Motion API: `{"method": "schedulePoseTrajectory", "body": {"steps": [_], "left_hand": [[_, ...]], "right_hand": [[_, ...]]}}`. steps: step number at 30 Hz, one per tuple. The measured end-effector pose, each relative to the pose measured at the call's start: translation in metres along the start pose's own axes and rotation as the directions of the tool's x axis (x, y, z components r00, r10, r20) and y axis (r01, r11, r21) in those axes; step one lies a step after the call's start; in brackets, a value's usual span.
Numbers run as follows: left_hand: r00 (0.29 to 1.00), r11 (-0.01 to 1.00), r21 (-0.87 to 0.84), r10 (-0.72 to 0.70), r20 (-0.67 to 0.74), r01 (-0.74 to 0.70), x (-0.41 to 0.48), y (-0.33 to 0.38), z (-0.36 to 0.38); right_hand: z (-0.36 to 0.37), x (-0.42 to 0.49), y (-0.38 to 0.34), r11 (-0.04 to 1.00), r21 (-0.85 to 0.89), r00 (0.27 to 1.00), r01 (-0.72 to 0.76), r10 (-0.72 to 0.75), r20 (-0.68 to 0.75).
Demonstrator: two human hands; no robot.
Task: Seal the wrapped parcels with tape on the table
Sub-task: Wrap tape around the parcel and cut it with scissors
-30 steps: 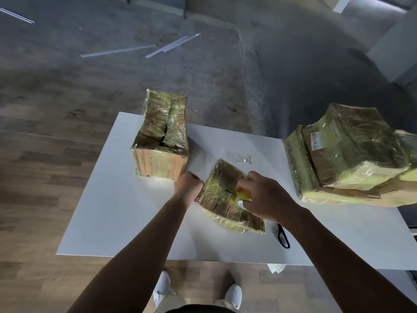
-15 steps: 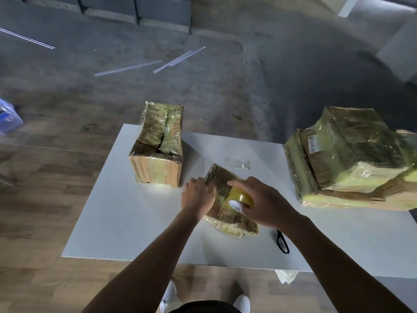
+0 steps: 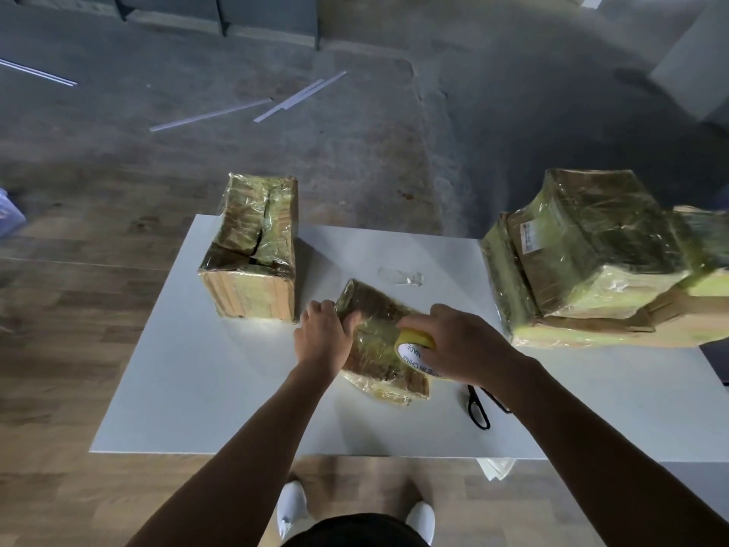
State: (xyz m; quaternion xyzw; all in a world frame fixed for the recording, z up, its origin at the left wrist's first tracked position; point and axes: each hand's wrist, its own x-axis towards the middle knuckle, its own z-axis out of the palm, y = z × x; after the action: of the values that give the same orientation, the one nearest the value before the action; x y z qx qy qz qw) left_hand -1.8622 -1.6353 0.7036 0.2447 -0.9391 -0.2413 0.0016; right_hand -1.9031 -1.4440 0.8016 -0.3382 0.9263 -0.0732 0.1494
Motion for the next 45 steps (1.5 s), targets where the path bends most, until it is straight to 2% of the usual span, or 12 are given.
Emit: {"method": "schedulePoseTrajectory", "body": {"steps": [2, 4, 6, 10, 14, 16, 18, 21, 27, 36, 41, 45], "left_hand": [[0.983, 0.984, 0.142, 0.129, -0.134, -0.11, -0.001, 0.006, -0.006], [0.888, 0.905, 0.225, 0.408, -0.211, -0.362, -0.002, 0.011, -0.002], [0.802, 0.81, 0.118, 0.586, -0.116, -0.574, -0.006, 0.014, 0.011], [0.861, 0.859, -0.069, 0.499, -0.1, -0.507, -0.011, 0.012, 0.019], [0.86, 0.853, -0.109, 0.505, -0.078, -0.511, -0.005, 0.009, 0.016], [0.856, 0.85, -0.106, 0.51, -0.082, -0.517, -0.006, 0.008, 0.016], [0.866, 0.863, -0.087, 0.488, -0.108, -0.497, -0.002, 0.006, 0.016], [0.888, 0.885, -0.086, 0.451, -0.084, -0.458, 0.005, 0.007, 0.009], [0.895, 0.89, 0.111, 0.446, -0.007, -0.443, -0.014, 0.021, 0.016], [0.823, 0.807, 0.167, 0.562, 0.074, -0.566, -0.03, 0.041, 0.026], [0.758, 0.744, 0.157, 0.617, 0.212, -0.65, -0.032, 0.061, 0.019], [0.793, 0.784, 0.142, 0.575, 0.199, -0.604, -0.038, 0.068, 0.021]], "right_hand": [[0.0, 0.005, -0.005, 1.0, -0.024, 1.0, 0.019, -0.019, -0.012], [0.003, 0.006, -0.008, 0.999, -0.008, 0.999, 0.038, -0.038, -0.025], [0.005, 0.002, -0.008, 0.998, 0.03, 0.996, 0.055, -0.053, -0.077], [0.014, -0.009, 0.003, 0.974, 0.206, 0.979, 0.091, -0.05, -0.195], [0.026, -0.019, 0.018, 0.94, 0.312, 0.966, 0.139, -0.059, -0.252], [0.021, -0.02, 0.02, 0.95, 0.271, 0.97, 0.153, -0.092, -0.226], [0.013, -0.021, 0.027, 0.983, 0.102, 0.973, 0.153, -0.131, -0.192], [0.005, -0.031, 0.044, 0.997, -0.061, 0.996, 0.052, -0.057, -0.074], [0.027, -0.036, 0.052, 0.999, -0.039, 0.999, -0.028, 0.029, 0.022], [0.038, -0.037, 0.052, 0.999, -0.024, 0.999, -0.036, 0.035, -0.026], [0.041, -0.037, 0.052, 1.0, 0.003, 0.998, -0.01, 0.011, -0.059], [0.044, -0.038, 0.056, 1.0, 0.013, 0.997, -0.008, 0.009, -0.075]]}}
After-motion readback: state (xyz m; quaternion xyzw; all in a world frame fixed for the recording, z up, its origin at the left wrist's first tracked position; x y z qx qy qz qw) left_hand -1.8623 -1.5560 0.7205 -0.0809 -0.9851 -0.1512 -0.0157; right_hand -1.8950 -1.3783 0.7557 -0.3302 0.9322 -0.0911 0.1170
